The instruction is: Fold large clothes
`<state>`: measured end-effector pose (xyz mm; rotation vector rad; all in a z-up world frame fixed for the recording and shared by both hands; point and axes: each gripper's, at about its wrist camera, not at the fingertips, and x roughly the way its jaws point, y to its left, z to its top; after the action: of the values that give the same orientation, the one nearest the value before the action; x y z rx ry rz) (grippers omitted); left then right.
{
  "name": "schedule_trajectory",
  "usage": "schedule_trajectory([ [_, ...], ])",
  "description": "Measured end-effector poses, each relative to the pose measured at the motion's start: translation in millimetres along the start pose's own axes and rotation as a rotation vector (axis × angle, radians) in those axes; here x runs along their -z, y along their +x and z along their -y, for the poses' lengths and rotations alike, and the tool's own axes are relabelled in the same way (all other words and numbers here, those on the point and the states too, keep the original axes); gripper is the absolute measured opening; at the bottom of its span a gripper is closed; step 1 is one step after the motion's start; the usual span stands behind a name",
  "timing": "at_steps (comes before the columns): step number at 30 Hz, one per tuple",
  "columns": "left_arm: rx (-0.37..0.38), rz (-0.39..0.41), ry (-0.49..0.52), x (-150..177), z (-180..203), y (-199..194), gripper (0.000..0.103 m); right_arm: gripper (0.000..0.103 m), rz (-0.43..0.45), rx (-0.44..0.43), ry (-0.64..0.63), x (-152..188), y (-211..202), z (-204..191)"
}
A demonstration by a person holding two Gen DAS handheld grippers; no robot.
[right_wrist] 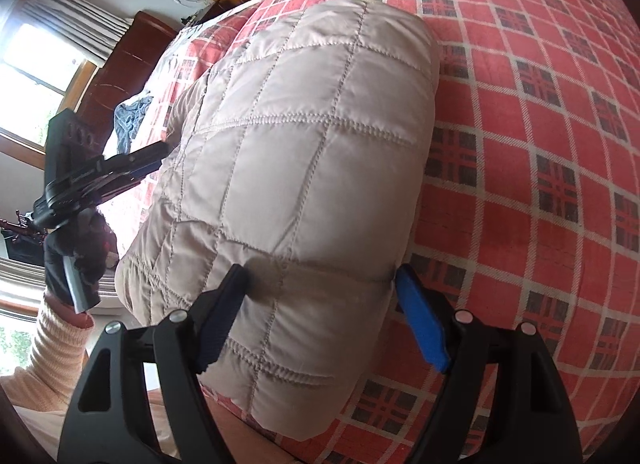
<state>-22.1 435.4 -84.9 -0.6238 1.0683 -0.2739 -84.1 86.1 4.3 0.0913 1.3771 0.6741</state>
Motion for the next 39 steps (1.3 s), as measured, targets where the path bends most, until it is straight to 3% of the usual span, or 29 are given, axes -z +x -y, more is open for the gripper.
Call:
schedule_trajectory([
  [8, -0.047, -0.008, 0.026, 19.6, 17.9, -21.8, 0.059, 0.077, 0.043, 0.093, -0.019, -1.8, -16.8, -16.6],
  [19, -0.105, -0.034, 0.086, 20.4, 34.6, -21.6, 0.062, 0.077, 0.091, 0.179, -0.016, -6.6, -26.7, -21.4],
  [26, -0.129, -0.058, 0.046, 17.4, 15.5, -9.3, 0.063, 0.079, 0.087, 0.158, 0.029, -7.4, -18.0, -13.0],
  [34, -0.065, -0.093, 0.023, 17.4, 0.2, 5.1, 0.066, 0.079, 0.065, 0.096, 0.090, -10.5, -3.2, 2.2],
  [39, 0.038, -0.106, -0.019, 17.0, -15.4, 16.1, 0.069, 0.079, 0.053, 0.026, 0.119, -10.5, 3.2, 9.5],
])
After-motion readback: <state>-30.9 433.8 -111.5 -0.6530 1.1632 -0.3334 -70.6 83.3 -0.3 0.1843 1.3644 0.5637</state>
